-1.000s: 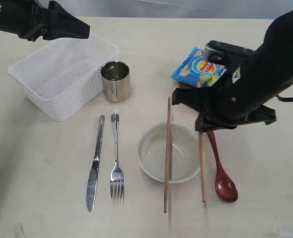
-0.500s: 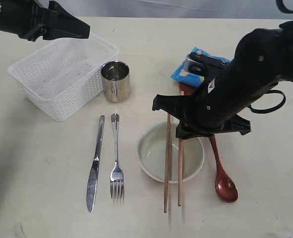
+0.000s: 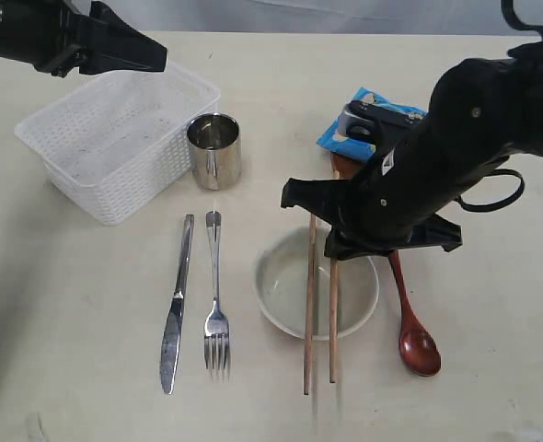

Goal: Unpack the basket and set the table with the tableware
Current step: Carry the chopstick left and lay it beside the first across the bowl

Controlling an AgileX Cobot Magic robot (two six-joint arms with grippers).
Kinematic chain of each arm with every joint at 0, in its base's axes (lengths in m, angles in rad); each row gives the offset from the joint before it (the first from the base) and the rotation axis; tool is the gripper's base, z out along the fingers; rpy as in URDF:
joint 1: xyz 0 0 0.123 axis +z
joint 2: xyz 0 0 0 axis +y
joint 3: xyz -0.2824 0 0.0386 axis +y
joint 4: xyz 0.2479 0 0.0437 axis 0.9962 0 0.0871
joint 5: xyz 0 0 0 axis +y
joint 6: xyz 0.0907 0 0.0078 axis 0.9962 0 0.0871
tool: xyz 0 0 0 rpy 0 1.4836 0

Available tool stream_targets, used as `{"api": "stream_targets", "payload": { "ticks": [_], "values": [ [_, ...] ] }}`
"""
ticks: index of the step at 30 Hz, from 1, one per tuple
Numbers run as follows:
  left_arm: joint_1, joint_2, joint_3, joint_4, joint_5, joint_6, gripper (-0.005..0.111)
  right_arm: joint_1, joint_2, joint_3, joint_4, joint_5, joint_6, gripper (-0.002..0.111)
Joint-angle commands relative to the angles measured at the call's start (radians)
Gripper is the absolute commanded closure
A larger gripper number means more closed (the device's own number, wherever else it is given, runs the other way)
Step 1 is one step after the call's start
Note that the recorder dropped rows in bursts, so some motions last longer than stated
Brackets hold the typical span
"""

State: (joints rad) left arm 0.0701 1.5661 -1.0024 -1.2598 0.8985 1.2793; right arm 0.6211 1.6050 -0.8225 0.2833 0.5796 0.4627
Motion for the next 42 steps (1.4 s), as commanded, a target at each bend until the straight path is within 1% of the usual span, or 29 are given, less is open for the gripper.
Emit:
{"api": "stream_targets", "payload": {
  "ticks": [1,3,4,5,10,19,27,34,42],
  "values": [
    [-0.007,-0.007,0.006,-0.003,0.009,0.006,0.045,0.0,-0.001,-0.002,-0.003,-0.006,-0.013,0.075],
    [-0.007,-0.007,0.006,-0.003,0.009,0.006,0.045,0.0,-0.001,-0.002,-0.003,-0.006,-0.013,0.063],
    [-0.007,-0.007,0.006,-0.003,0.009,0.006,0.045,0.0,-0.001,-0.002,-0.003,-0.006,-0.014,0.06],
    [-0.007,-0.007,0.006,-0.003,0.009,0.006,0.045,0.0,-0.001,-0.002,-0.003,-0.008,-0.014,0.059],
    [-0.007,-0.007,0.006,-0.003,0.018,0.006,0.045,0.0,-0.009,-0.002,-0.003,-0.042,-0.038,0.059],
    [-0.007,-0.007,0.006,-0.003,0.02,0.008,0.045,0.003,-0.012,-0.002,0.028,-0.038,-0.07,0.059],
    [-0.007,-0.007,0.006,-0.003,0.023,0.013,0.045,0.068,-0.012,-0.002,0.027,-0.051,-0.037,0.059],
    [-0.007,-0.007,0.006,-0.005,0.023,0.015,0.045,0.07,-0.01,-0.002,0.027,-0.049,-0.009,0.059],
    [-0.007,-0.007,0.006,-0.005,0.023,0.019,0.045,0.07,0.046,-0.002,0.054,-0.051,-0.015,0.059]
  ]
}}
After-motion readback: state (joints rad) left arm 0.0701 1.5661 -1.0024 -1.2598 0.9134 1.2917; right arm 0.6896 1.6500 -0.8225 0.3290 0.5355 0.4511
